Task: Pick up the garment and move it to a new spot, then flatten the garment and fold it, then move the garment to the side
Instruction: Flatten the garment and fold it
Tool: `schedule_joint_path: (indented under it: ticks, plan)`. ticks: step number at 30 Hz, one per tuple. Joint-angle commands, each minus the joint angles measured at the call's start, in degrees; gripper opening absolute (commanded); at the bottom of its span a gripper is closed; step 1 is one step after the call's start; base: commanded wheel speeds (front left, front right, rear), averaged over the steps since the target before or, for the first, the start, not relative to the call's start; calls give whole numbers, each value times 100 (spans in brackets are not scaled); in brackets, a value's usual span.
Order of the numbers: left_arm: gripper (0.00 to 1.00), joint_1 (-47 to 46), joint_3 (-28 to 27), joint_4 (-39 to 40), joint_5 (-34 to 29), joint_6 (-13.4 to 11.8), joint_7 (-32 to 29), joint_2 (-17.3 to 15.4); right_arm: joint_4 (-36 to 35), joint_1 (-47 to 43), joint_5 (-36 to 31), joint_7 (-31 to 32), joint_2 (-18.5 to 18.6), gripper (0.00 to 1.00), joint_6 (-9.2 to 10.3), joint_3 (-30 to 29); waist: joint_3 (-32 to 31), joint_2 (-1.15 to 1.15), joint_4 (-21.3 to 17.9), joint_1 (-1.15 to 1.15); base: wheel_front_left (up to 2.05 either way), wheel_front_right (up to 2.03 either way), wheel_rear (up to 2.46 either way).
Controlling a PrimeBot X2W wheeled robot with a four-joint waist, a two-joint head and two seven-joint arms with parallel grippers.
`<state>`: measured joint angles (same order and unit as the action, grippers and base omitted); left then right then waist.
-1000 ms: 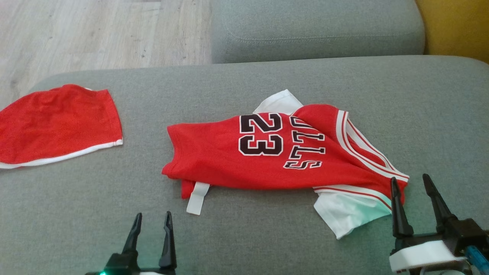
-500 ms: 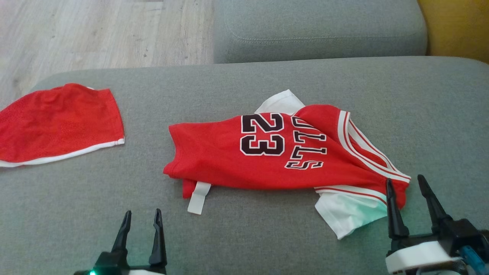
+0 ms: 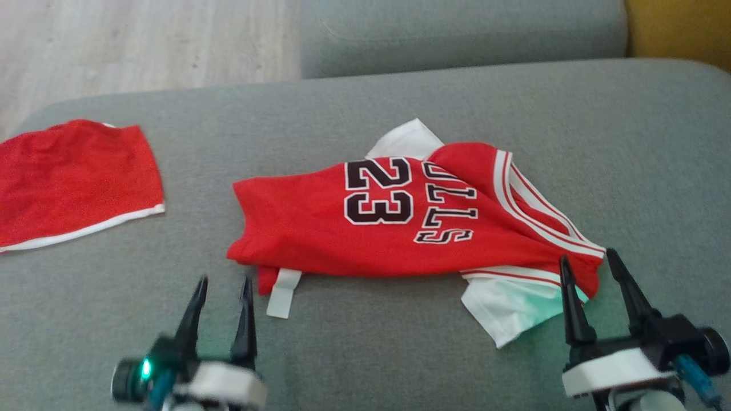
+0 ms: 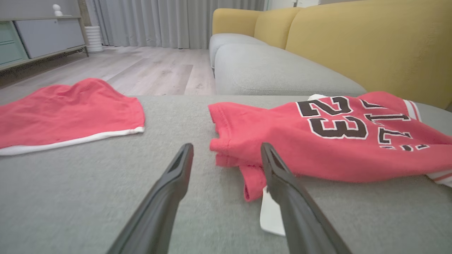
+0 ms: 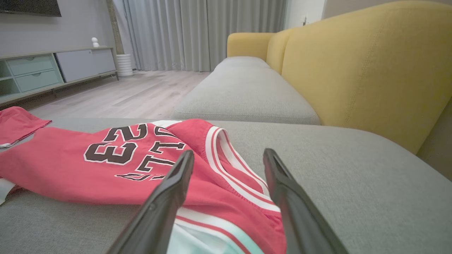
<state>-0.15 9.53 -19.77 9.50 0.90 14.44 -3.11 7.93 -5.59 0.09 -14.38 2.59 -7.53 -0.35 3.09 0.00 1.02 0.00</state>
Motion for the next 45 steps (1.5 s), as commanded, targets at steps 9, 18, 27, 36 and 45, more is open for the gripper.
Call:
schedule_joint_path:
  ticks: [9, 18, 27, 36, 45]
  plan:
    - [100, -1496, -210, -1425, 478, 107, -122, 19, -200, 476, 111, -62, 101, 100, 4, 309, 344, 0, -460, 0, 0, 0, 0]
    - [100, -1841, -403, -2051, 647, 52, -37, -85, -185, 483, 114, -62, 98, 100, 4, 282, 403, 0, -585, 0, 0, 0, 0]
    - [100, -2015, -515, -2399, 921, 147, -167, -105, -175, 508, 116, -62, 97, 100, 4, 294, 436, 0, -581, 0, 0, 0, 0]
    - [66, -2103, -375, -2543, 1063, 358, -265, -83, -148, 560, 120, -62, 97, 100, 4, 321, 474, 0, -614, 0, 0, 0, 0]
    - [0, -2166, -182, -2476, 1090, 487, -164, -81, -111, 526, 127, -62, 88, 100, 4, 240, 407, 0, -579, 0, 0, 0, 0]
